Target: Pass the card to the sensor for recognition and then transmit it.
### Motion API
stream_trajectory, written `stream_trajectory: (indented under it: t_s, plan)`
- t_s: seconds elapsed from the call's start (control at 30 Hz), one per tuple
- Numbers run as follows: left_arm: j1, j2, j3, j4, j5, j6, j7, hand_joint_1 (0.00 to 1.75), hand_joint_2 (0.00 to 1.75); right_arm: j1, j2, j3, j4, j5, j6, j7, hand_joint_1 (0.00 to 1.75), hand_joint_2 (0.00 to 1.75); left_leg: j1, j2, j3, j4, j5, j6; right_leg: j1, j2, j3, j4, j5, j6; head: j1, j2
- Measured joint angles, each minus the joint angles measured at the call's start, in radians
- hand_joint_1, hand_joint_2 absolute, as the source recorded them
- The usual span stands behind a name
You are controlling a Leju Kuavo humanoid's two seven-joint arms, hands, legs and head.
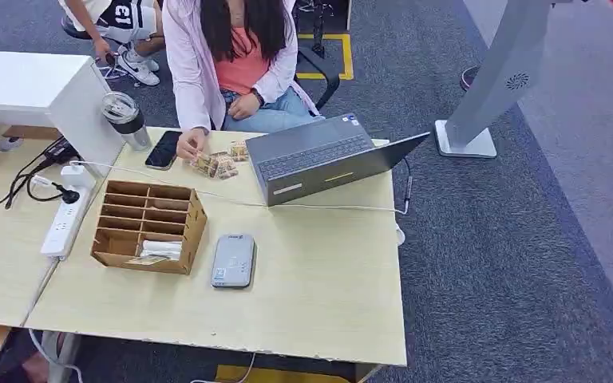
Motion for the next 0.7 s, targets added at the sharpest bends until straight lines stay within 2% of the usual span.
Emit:
stream_trajectory:
  t_s: [0.03, 0.1, 0.13, 0.17, 0.2, 0.27, 0.4, 0.53, 0.63, 0.7]
  plan:
    - [0.005, -0.035, 0.047, -0.080, -0.042, -0.057, 0.011, 0.00, 1.75, 0.003, 0.001, 0.024, 0.005, 0.005, 0.003, 0.041, 0.00, 1.75, 0.000, 0.000, 0.000, 0.000, 0.000, 0.000, 0.000, 0.000, 0.000, 0.000, 0.000, 0.000, 0.001, 0.000]
    - [0.009, -0.087, 0.127, -0.240, -0.072, -0.157, 0.046, 0.00, 1.75, 0.004, 0.001, 0.067, 0.013, 0.008, 0.016, 0.069, 0.00, 1.75, 0.000, 0.000, 0.000, 0.000, 0.000, 0.000, 0.000, 0.000, 0.000, 0.000, 0.000, 0.000, 0.002, 0.000]
    - [0.010, -0.110, 0.163, -0.321, -0.058, -0.192, 0.068, 0.00, 1.75, 0.004, 0.001, 0.086, 0.014, 0.008, 0.022, 0.072, 0.00, 1.75, 0.000, 0.000, 0.000, 0.000, 0.000, 0.000, 0.000, 0.000, 0.000, 0.000, 0.000, 0.000, 0.002, 0.000]
    - [0.014, -0.124, 0.185, -0.384, -0.031, -0.200, 0.096, 0.00, 1.75, 0.004, 0.001, 0.103, 0.014, 0.005, 0.027, 0.074, 0.00, 1.75, 0.000, 0.001, 0.000, 0.000, 0.000, 0.000, 0.000, 0.000, 0.001, 0.000, 0.000, 0.000, 0.002, 0.000]
    - [0.022, -0.136, 0.196, -0.442, 0.001, -0.196, 0.121, 0.00, 1.75, 0.003, 0.002, 0.115, 0.015, 0.002, 0.029, 0.074, 0.00, 1.75, 0.000, 0.001, 0.001, 0.000, 0.000, 0.000, 0.000, 0.001, 0.001, 0.000, 0.000, 0.000, 0.001, 0.000]
    - [0.041, -0.156, 0.205, -0.548, 0.043, -0.183, 0.137, 0.00, 1.75, 0.003, 0.003, 0.136, 0.019, -0.003, 0.029, 0.077, 0.00, 1.75, 0.000, 0.000, 0.001, 0.000, 0.000, 0.000, 0.000, 0.000, 0.001, 0.000, 0.000, 0.000, 0.000, 0.000]
    - [0.073, -0.186, 0.206, -0.656, 0.065, -0.155, 0.134, 0.00, 1.75, 0.000, 0.003, 0.162, 0.023, -0.007, 0.030, 0.077, 0.00, 1.75, 0.000, -0.001, 0.000, 0.000, 0.000, 0.000, 0.000, -0.002, 0.001, 0.000, 0.000, 0.000, 0.000, 0.000]
    - [0.103, -0.203, 0.195, -0.758, 0.100, -0.130, 0.100, 0.00, 1.75, -0.001, 0.003, 0.178, 0.023, -0.014, 0.039, 0.061, 0.00, 1.75, 0.000, -0.001, 0.000, 0.000, 0.000, 0.000, 0.000, -0.001, 0.001, 0.000, 0.000, 0.000, -0.001, 0.000]
    - [0.150, -0.209, 0.150, -0.898, 0.198, -0.066, 0.166, 0.00, 1.75, -0.005, 0.003, 0.197, 0.023, -0.014, 0.049, 0.056, 0.00, 1.75, 0.001, -0.001, 0.000, 0.000, 0.000, 0.000, 0.001, -0.001, 0.001, 0.000, 0.000, 0.000, -0.001, 0.000]
    - [0.178, -0.213, 0.117, -1.006, 0.233, -0.048, 0.197, 0.00, 1.75, -0.008, 0.003, 0.208, 0.022, -0.006, 0.058, 0.056, 0.00, 1.75, 0.001, -0.001, 0.000, 0.000, 0.000, 0.000, 0.001, -0.002, 0.001, 0.000, 0.000, 0.000, 0.000, 0.000]
